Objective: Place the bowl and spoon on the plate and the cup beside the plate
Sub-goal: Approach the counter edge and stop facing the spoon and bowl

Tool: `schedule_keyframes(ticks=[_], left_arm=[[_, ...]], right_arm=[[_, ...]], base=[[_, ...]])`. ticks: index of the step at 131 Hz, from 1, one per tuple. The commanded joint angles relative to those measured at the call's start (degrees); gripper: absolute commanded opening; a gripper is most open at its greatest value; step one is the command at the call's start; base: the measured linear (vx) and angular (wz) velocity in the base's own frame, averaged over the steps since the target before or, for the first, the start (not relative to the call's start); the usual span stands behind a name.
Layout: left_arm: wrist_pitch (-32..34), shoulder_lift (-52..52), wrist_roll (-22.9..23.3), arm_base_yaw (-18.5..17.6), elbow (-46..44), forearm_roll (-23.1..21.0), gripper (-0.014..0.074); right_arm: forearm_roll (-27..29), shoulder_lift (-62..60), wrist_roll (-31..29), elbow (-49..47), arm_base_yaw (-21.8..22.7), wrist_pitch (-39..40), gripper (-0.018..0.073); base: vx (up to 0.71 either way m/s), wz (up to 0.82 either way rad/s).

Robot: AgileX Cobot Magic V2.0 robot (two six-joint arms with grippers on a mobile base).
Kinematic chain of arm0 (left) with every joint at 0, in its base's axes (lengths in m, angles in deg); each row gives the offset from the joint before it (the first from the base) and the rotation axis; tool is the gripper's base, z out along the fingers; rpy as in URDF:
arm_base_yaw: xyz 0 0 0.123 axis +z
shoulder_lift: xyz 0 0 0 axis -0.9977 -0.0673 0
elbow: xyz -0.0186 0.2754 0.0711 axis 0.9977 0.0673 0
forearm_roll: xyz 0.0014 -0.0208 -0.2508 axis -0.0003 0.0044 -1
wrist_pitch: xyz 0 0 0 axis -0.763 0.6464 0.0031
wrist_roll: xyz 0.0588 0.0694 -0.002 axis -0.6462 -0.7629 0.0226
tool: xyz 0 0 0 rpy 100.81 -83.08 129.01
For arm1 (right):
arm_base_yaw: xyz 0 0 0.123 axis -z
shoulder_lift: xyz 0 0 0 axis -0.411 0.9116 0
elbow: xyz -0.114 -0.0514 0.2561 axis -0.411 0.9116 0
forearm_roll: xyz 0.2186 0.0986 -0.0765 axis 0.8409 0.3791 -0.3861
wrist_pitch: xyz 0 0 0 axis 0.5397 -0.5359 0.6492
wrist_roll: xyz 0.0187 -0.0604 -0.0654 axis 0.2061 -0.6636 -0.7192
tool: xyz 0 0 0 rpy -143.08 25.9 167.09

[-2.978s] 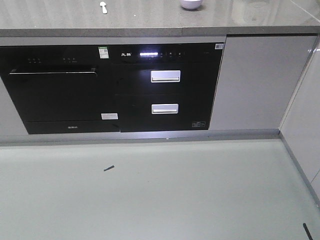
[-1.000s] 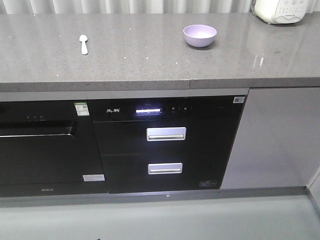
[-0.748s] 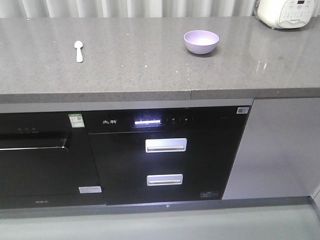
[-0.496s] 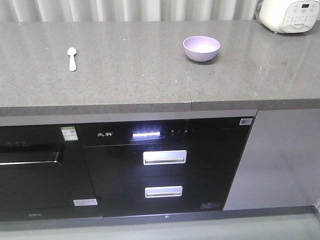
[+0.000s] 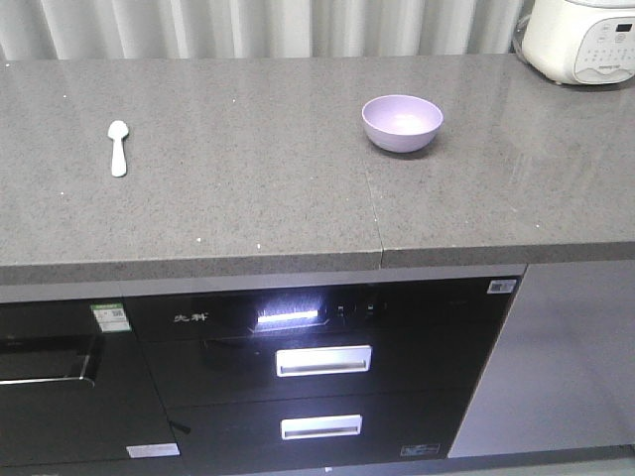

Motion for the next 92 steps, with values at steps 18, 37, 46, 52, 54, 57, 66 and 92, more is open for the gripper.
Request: schedule_keyframes(ticks=[18,37,46,52,54,57,66,92], left_arm=[[4.2,0.9,0.5,-0.4,0.6,-0.4,-0.0006],[4.2,0.9,0.5,-0.4,0.6,-0.4,-0.0006],[4.2,0.9,0.5,-0.4,0.6,-0.4,-0.0006],[4.2,0.9,0.5,-0.4,0.6,-0.4,-0.0006],[4.2,0.9,0.5,-0.4,0.6,-0.4,-0.0006],[4.2,0.9,0.5,-0.4,0.6,-0.4,-0.0006],[4.2,0.9,0.5,-0.4,0.6,-0.4,-0.0006],[4.2,0.9,0.5,-0.4,0.6,-0.4,-0.0006]], right_arm=[[-0.2,-0.2,-0.5,0.4,0.0,4.5,-0.0004],[-0.2,-0.2,-0.5,0.4,0.0,4.5,-0.0004],[-0.2,-0.2,-0.5,0.4,0.0,4.5,-0.0004],[-0.2,-0.2,-0.5,0.4,0.0,4.5,-0.0004],[-0.2,-0.2,-0.5,0.4,0.0,4.5,-0.0004],[-0.2,-0.2,-0.5,0.4,0.0,4.5,-0.0004],[-0.2,-0.2,-0.5,0.4,0.0,4.5,-0.0004],[-0.2,-0.2,-0.5,0.4,0.0,4.5,-0.0004]], base=[[0.18,-0.01],[0.18,0.01],[0.19,0.02],[0.19,0.03],[0.18,0.03],[0.18,0.03],[0.18,0.04],[0.18,0.06]])
